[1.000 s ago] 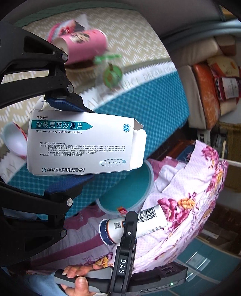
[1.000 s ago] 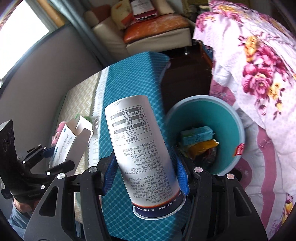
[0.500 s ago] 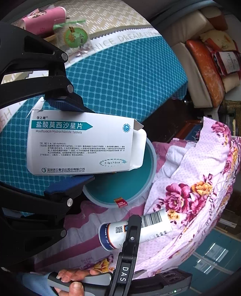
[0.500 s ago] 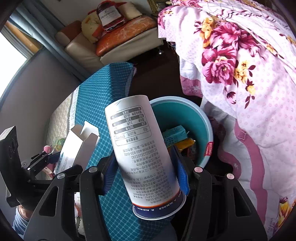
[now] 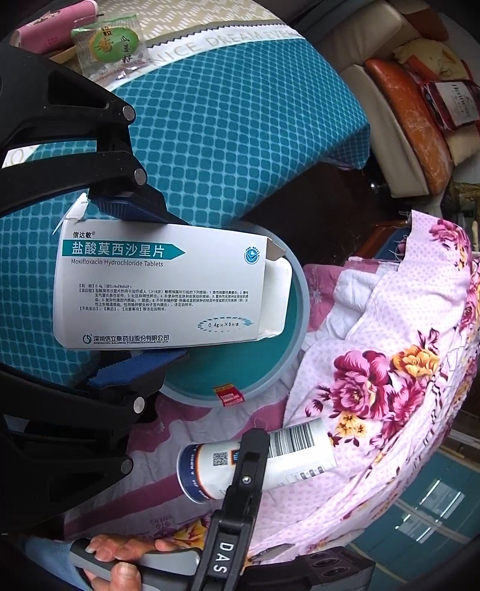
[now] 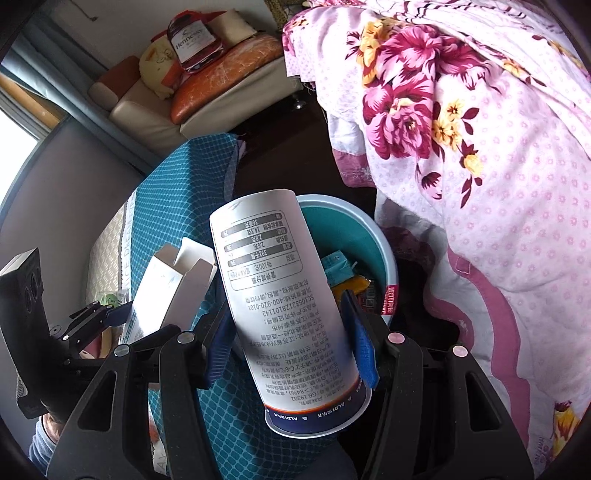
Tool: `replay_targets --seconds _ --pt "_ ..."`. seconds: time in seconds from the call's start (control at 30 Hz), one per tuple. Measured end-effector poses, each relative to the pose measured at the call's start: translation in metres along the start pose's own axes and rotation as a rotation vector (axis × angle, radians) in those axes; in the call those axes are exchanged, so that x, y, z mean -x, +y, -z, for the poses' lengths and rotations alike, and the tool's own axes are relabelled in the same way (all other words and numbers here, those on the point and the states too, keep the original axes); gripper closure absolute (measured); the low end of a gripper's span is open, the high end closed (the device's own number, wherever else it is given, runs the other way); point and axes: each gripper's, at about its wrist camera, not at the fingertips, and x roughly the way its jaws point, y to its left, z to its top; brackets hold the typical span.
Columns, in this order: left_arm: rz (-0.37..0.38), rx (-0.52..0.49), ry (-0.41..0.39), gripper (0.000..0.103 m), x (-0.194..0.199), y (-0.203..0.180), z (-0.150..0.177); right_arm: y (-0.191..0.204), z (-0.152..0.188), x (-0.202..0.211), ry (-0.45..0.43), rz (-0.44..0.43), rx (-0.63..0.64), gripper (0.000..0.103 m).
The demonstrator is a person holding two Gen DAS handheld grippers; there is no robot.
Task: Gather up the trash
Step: 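Carry the white box and white tube over the teal bin, then open the left tool over the bin while the right tool drops the tube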
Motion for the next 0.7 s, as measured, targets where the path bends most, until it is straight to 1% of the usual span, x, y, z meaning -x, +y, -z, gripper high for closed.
replay_targets --seconds 0.07,0.13,0.17,0.2,0.37,0.57,0.63,0.7 --pt "0.015 0.007 0.007 0.037 -0.005 -0.004 -0.002 -0.002 0.0 0.0 0.001 0.003 -0.003 0.05" --pt "0.025 0.012 0.018 0.033 -0.009 -0.006 -0.001 -0.004 0.001 -0.001 0.004 0.006 -0.006 0.05" --pt "0.026 0.011 0.02 0.028 -0.01 -0.007 0.0 -0.004 0.001 -0.001 0.006 0.007 -0.007 0.05" --pt "0.022 0.008 0.019 0.027 -0.011 -0.008 0.002 -0.005 0.001 -0.002 0.008 0.009 -0.009 0.05" --pt "0.024 0.021 0.022 0.026 -0.009 -0.005 0.008 -0.006 0.002 -0.004 0.014 0.011 -0.012 0.05" --pt "0.02 0.058 0.014 0.023 -0.002 0.008 0.018 0.0 0.004 -0.01 0.031 0.017 -0.002 0.05" --pt "0.014 0.073 0.009 0.021 0.001 0.014 0.022 0.002 0.004 -0.011 0.033 0.021 -0.002 0.05" --pt "0.008 0.085 -0.002 0.016 0.006 0.018 0.024 0.004 0.004 -0.013 0.039 0.025 -0.001 0.05"
